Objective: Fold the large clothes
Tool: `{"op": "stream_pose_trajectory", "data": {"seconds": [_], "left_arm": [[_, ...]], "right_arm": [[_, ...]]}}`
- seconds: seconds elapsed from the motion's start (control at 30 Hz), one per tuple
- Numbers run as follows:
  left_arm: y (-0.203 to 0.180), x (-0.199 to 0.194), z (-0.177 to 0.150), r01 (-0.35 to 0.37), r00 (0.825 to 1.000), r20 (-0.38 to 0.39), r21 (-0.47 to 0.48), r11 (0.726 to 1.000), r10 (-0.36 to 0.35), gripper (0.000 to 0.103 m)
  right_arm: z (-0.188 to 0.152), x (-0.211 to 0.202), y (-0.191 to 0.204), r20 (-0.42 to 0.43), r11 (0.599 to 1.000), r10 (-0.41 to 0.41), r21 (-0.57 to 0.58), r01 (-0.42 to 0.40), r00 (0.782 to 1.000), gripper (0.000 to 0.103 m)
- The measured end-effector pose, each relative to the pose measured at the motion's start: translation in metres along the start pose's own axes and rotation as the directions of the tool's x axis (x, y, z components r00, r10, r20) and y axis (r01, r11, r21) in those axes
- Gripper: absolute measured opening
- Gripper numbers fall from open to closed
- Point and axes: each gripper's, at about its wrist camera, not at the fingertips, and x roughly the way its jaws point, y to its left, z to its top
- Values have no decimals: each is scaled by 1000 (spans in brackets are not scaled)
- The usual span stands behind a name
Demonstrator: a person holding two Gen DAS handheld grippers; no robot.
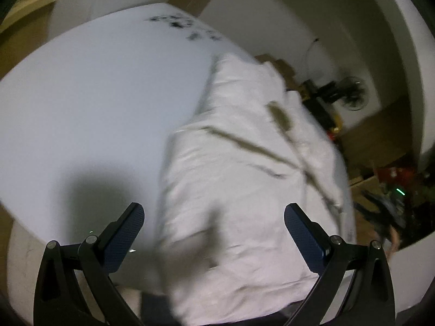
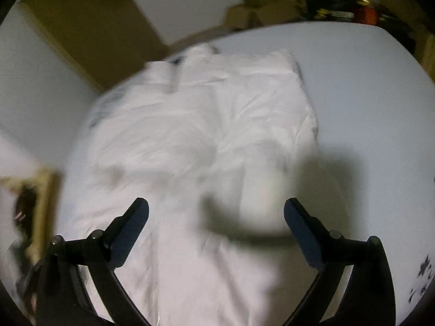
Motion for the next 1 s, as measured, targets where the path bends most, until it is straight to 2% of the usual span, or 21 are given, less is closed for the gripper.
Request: {"op": "stream_pose_trajectory", "data": {"seconds": [0.1,0.33,0.43,0.6,0.7,0.83,0.93,1.0], "left_arm": [[15,-3,-11,-28,1000,9,-9,1000,28,103],[15,3,-34,34,999,-29,5,999,-34,103],[13,6,-39,44,998,-40,1,999,-44,103],[11,10,-46,54,996,-70,-9,998,-54,103],[11,9,-48,79,993,-86,-21,997,-81,103],[9,2,-47,97,992,-74,-33,995,-99,103],[0,-10,-46,60,998,-22,12,998,-60,103],[-4,-10,-46,62,998,-22,37,997,-62,103]], "right_arm": [[-43,-49,-23,55,999,-40,15,39,998,100],[-114,-124,-85,138,984,-110,152,88,984,100],[-135,-117,-98,132,980,-133,168,110,982,100],[-163,-92,-117,26,978,-71,196,65,997,100],[-169,-86,-124,26,972,-43,232,36,999,100],[-169,-91,-109,65,984,-39,178,27,997,100],[-171,-106,-75,146,996,-91,28,88,985,100],[-173,-107,-59,147,988,-138,-44,146,979,101]]}}
